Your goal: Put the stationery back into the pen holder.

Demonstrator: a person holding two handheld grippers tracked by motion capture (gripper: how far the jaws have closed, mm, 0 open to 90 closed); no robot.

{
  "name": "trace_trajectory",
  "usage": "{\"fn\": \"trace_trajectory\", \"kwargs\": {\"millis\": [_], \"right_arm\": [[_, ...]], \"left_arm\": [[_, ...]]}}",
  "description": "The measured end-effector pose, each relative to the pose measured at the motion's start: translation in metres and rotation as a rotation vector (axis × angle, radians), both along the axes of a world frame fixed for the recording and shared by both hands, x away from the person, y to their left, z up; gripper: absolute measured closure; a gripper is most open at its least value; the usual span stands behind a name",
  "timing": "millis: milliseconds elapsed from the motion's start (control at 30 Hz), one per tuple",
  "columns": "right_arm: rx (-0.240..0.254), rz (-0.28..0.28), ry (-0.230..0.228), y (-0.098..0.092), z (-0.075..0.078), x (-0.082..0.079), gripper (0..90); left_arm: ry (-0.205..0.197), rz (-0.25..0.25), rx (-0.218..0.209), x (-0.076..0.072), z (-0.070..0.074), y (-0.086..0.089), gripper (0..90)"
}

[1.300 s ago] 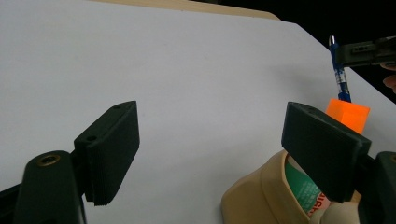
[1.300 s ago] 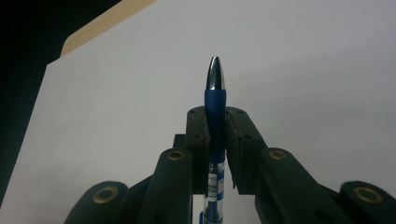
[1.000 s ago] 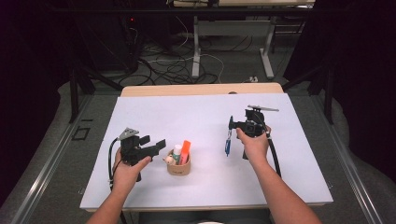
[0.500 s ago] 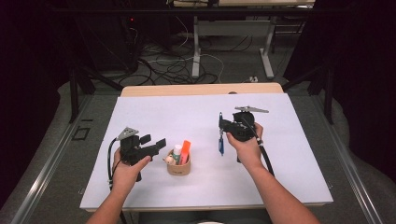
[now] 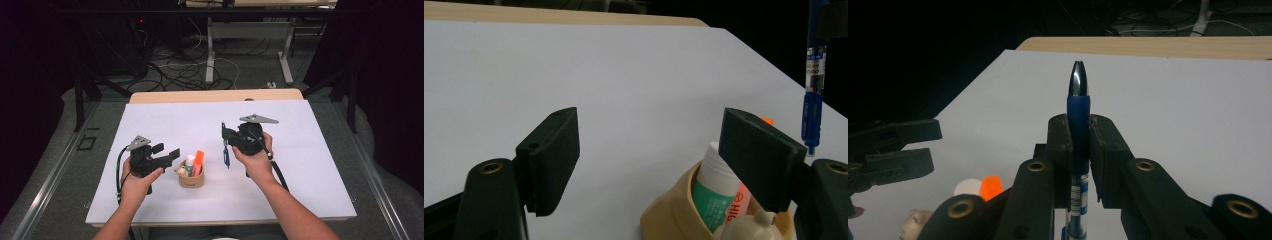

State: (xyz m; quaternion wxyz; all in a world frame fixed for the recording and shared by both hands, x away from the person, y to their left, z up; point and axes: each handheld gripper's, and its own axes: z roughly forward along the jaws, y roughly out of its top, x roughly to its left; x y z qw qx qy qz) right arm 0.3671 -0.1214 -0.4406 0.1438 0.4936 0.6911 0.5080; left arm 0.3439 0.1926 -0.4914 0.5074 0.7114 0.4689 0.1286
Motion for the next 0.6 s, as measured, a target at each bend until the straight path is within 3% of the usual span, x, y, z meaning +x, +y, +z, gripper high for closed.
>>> {"fn": "trace_trajectory", "kwargs": {"millis": [333, 600], "right_arm": [[-0.003, 0.062, -0.074, 0.016, 0.007, -0.012, 79.9], [0.010, 0.100, -0.102, 0.024, 0.013, -0.020, 79.9]], "left_arm": [[-0.032, -0.056, 0.001, -0.005, 0.014, -0.008, 26.8], [-0.019, -0.140, -0.015, -0.011, 0.030, -0.023, 30.9]]}}
